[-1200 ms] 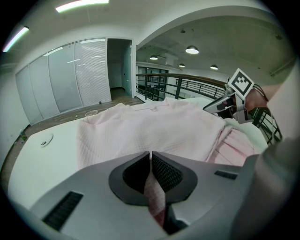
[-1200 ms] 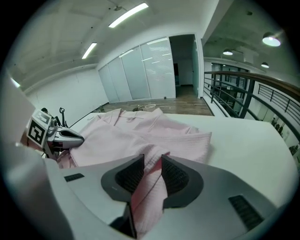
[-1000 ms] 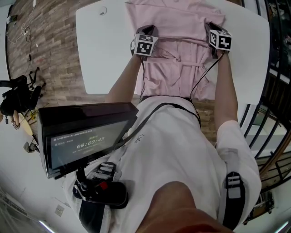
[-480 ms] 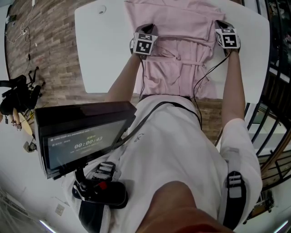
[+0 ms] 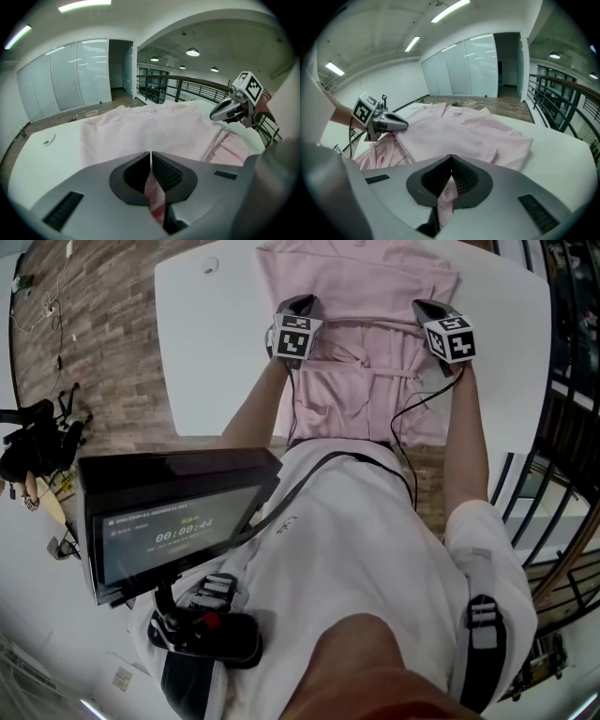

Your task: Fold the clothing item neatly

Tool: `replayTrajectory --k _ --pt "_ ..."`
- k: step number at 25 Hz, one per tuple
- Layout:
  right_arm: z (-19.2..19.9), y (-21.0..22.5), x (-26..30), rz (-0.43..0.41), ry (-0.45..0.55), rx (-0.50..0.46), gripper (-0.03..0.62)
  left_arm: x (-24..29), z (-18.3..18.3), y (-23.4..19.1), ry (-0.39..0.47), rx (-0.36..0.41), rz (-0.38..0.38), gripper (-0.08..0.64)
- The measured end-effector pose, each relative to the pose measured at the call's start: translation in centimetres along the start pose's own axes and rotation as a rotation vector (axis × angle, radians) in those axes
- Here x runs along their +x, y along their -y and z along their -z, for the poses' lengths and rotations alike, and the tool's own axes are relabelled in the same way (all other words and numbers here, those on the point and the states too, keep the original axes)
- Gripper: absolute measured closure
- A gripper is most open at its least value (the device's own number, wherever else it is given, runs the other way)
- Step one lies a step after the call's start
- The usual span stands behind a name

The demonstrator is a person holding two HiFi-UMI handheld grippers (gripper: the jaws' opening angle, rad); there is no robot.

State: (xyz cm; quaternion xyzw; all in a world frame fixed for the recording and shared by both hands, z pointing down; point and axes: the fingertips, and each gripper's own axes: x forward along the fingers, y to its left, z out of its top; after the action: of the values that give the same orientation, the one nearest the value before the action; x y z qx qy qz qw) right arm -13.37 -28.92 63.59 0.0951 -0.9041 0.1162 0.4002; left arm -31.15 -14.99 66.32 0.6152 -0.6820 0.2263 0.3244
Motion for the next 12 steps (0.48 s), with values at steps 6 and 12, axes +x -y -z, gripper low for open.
replayTrajectory --k 6,12 --pt "3.6 1.0 1.0 0.038 -0.117 -0.063 0.589 0.8 0.5 -0.2 -0.055 -0.029 0.026 0.545" --pt "3.1 1.1 1.3 0.058 -0.071 -0.026 0.589 0.9 0.5 -0.7 -0.041 -0.018 0.028 0.545"
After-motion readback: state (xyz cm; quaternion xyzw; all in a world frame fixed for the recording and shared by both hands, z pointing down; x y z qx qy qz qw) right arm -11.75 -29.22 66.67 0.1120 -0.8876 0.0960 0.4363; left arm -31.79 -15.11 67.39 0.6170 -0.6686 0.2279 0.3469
